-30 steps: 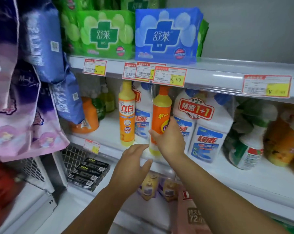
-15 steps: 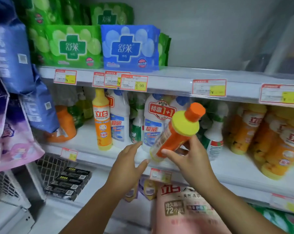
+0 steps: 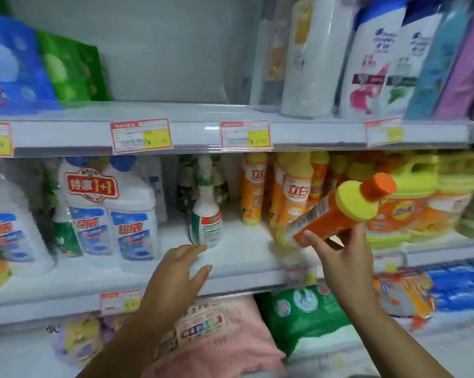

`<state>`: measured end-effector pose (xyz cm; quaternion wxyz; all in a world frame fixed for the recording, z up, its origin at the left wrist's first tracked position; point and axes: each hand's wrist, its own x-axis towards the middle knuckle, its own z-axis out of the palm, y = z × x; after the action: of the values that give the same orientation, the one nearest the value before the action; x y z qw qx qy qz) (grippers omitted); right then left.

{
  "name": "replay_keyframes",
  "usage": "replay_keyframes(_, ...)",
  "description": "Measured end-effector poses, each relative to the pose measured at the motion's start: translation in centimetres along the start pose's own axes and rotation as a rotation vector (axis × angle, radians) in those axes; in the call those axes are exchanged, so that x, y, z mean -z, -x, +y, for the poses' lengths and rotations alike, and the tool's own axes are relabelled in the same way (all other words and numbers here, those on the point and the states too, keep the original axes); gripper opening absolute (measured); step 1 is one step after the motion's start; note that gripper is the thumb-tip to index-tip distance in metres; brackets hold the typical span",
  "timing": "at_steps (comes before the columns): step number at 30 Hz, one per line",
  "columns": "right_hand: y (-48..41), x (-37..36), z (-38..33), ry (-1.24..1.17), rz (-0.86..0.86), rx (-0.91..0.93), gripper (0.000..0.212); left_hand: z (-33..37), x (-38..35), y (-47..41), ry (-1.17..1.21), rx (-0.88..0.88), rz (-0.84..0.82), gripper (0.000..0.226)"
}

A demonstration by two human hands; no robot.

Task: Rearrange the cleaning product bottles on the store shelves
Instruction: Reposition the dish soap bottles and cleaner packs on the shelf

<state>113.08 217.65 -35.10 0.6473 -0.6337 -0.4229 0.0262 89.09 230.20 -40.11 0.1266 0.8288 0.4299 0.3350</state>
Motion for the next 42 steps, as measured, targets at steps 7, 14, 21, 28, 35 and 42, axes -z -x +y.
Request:
replay_keyframes(7, -5.9, 2.4, 5.2, 0.259, -0.033, -0.022, 0.050, 0.5, -3.1, -1.8, -0.031, -0.001, -0.038, 0.043)
replay_keyframes(14, -10.3, 0.3, 8.3, 0.350, -0.135, -0.078, 0.064, -0.1, -4.1, -2.8, -0.044, 0.024, -0.058, 0.043)
replay_keyframes(21, -11.2, -1.3, 9.3, 0.335, -0.048, -0.060, 0.067, -0.3, -4.4, -3.0, -0.051, 0.003, -0.056, 0.040)
replay_keyframes(28, -9.5, -1.6, 10.7, 0.327, -0.111, -0.185, 0.067, -0.5, -4.4, -3.0, -0.062, 0.003, -0.074, 0.042)
replay_keyframes(35, -10.0, -2.5, 11.1, 0.364, -0.002, -0.193, 0.076, -0.8, -4.2, -2.7, -0.060, -0.011, -0.065, 0.042)
replay_keyframes(42, -9.9, -2.3, 11.3, 0.346, -0.040, -0.209, 0.076, -1.1, -4.2, -2.8, -0.051, -0.024, -0.071, 0.043)
